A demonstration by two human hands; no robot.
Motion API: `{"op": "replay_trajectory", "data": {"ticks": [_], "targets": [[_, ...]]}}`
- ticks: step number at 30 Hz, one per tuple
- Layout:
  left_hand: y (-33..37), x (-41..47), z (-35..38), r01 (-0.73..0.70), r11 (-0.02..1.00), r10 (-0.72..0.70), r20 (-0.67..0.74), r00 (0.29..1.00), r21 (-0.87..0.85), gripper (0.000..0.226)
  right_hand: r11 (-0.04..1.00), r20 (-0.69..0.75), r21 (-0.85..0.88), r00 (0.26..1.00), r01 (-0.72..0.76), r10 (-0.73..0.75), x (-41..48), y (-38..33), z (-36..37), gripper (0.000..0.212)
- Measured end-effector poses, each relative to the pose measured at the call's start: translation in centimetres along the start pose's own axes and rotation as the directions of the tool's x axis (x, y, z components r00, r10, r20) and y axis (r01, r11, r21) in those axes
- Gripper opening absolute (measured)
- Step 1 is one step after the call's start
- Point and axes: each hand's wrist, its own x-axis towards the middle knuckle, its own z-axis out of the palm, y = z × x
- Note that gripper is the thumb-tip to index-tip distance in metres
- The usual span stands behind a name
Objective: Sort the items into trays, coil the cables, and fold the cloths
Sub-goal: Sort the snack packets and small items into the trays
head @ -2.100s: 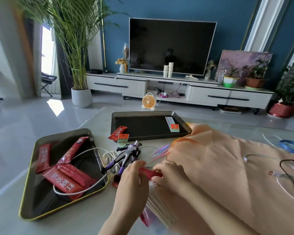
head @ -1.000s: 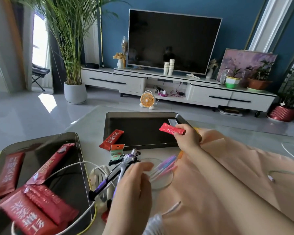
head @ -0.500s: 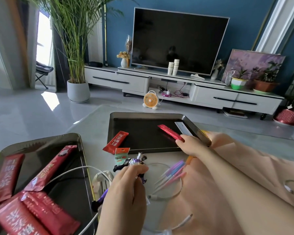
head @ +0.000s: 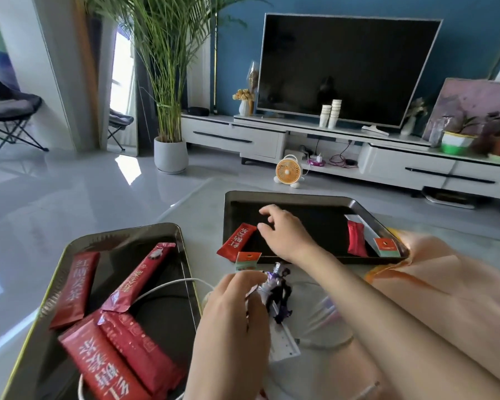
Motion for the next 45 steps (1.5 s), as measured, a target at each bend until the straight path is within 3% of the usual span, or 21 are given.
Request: {"op": "replay_trajectory", "data": {"ticks": [2,5,6,8,11,15,17,19,21,24,28,34,36,39,42,45], "targets": [[-0.3,0.3,-0.2,0.008,1.000,-0.008,-0.009,1.000,-0.005,0.038,0.996,0.093,0.032,0.993,-0.082,0.079,1.3,-2.5,1.7,0.058],[-0.6,0.6,-0.6,0.021,1.000,-0.021,-0.023,1.000,-0.002,0.039,0.954,0.226,-0.117,0.929,-0.275,0.295,2.3,-4.4,3.8,0.087],[-0.7,0.7,-0.6,0.028,1.000,-0.028,-0.033,0.999,0.000,0.039,0.933,0.234,-0.175,0.907,-0.314,0.350,2.4,-4.7,4.4,0.086],[-0.8,0.7,-0.6,0.043,0.999,-0.043,-0.044,0.998,0.010,0.039,0.918,0.219,-0.205,0.899,-0.338,0.380,2.5,-4.9,5.2,0.060],[-0.8,0.6,-0.6,0.020,0.999,-0.019,-0.023,1.000,0.032,0.034,0.930,0.276,0.059,0.901,-0.363,0.335,2.5,-5.5,5.4,0.011],[-0.7,-0.1,-0.8,-0.045,0.997,0.046,-0.001,0.999,0.058,0.025,0.823,0.154,0.449,0.938,-0.347,0.311,2.4,-4.9,4.2,0.013],[-0.3,-0.6,-0.7,-0.062,0.996,0.061,0.010,0.998,0.060,0.024,0.794,0.024,0.517,0.933,-0.319,0.359,2.1,-3.0,2.3,0.033],[0.1,-1.0,-0.5,-0.076,0.996,0.075,0.026,0.997,0.047,0.023,0.877,-0.133,0.379,0.920,-0.296,0.368,1.4,-0.1,0.4,0.039],[0.4,-1.4,-0.1,-0.094,0.994,0.092,0.048,0.995,0.058,0.022,0.945,-0.283,0.072,0.902,-0.319,0.326,0.4,3.2,-1.2,0.039],[0.7,-1.6,0.4,-0.111,0.989,0.103,0.081,0.991,0.095,0.027,0.873,-0.342,-0.232,0.876,-0.429,0.339,-0.7,7.5,-2.3,0.044],[0.8,-1.3,0.5,-0.109,0.984,0.094,0.110,0.990,0.140,0.035,0.793,-0.279,-0.337,0.858,-0.508,0.431,-1.1,10.7,-3.5,0.040],[0.8,-1.6,0.4,-0.129,0.971,0.107,0.118,0.987,0.202,0.043,0.851,0.133,-0.356,0.881,-0.386,0.455,0.0,12.7,-4.7,0.056],[0.9,-1.8,0.2,-0.150,0.971,0.126,0.133,0.983,0.189,0.044,0.859,0.104,-0.375,0.905,-0.348,0.412,0.1,13.2,-5.0,0.052],[0.9,-1.6,-0.8,-0.148,0.972,0.124,0.134,0.983,0.184,0.033,0.897,-0.074,-0.345,0.961,-0.275,0.266,-0.4,12.0,-5.1,0.040],[0.8,-1.3,-1.9,-0.102,0.981,0.089,0.087,0.992,0.167,0.020,0.934,-0.216,-0.301,0.968,-0.191,0.128,-1.2,8.8,-4.9,0.031],[0.9,-1.8,-3.1,-0.100,0.971,0.088,0.066,0.994,0.215,0.020,0.979,-0.154,-0.198,0.985,0.043,-0.075,-2.5,2.5,-3.7,0.027]]}}
